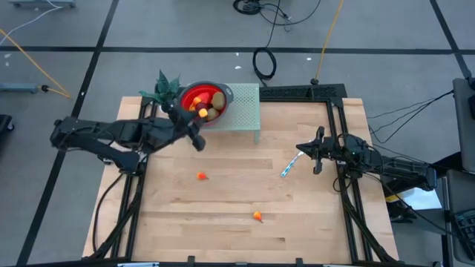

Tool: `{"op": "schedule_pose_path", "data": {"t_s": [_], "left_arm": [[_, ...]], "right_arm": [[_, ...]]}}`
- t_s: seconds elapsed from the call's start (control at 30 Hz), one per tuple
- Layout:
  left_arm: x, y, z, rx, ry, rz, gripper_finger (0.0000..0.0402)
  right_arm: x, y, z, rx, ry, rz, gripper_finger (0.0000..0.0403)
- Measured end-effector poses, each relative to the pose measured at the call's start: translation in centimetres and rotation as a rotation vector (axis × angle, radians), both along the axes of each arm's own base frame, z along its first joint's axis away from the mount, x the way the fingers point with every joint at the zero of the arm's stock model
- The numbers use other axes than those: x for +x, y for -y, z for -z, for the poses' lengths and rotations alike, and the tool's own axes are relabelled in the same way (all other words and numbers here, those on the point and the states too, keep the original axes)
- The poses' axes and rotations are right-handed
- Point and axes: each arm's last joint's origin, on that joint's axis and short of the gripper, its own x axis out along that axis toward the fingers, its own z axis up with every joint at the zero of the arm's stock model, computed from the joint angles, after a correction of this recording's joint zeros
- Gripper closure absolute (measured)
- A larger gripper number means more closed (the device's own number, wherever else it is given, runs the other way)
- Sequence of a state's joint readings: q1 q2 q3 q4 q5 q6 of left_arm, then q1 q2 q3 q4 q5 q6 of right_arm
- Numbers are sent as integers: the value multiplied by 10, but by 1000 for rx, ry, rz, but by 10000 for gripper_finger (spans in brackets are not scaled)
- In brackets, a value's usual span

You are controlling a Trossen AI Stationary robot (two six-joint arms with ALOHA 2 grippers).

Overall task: Pick & Place Fruit
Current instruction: Put the pear into the red strainer bowl on the shelf

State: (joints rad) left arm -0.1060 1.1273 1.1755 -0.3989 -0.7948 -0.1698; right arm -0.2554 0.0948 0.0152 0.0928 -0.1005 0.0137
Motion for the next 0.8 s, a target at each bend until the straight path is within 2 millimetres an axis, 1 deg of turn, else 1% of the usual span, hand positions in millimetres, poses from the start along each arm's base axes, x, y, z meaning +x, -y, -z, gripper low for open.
{"op": "schedule_pose_path", "data": {"t_s": [0.2, 0.3, 0.4, 0.5, 0.6, 0.8], "left_arm": [[0, -22, 0, -206, 172, -117, 314], [0, -33, 1, -328, 243, -118, 314], [0, -44, 2, -446, 280, -83, 314], [-2, -54, 6, -546, 287, -80, 314], [-6, -63, 11, -612, 274, -130, 314], [-17, -73, 24, -676, 170, -253, 314]], "right_arm": [[0, 0, 0, 0, 0, 0, 403], [0, 0, 0, 0, 0, 0, 403], [0, 0, 0, 0, 0, 0, 403], [0, 0, 0, 0, 0, 0, 403], [0, 0, 0, 0, 0, 0, 403], [0, 0, 0, 0, 0, 0, 403]]}}
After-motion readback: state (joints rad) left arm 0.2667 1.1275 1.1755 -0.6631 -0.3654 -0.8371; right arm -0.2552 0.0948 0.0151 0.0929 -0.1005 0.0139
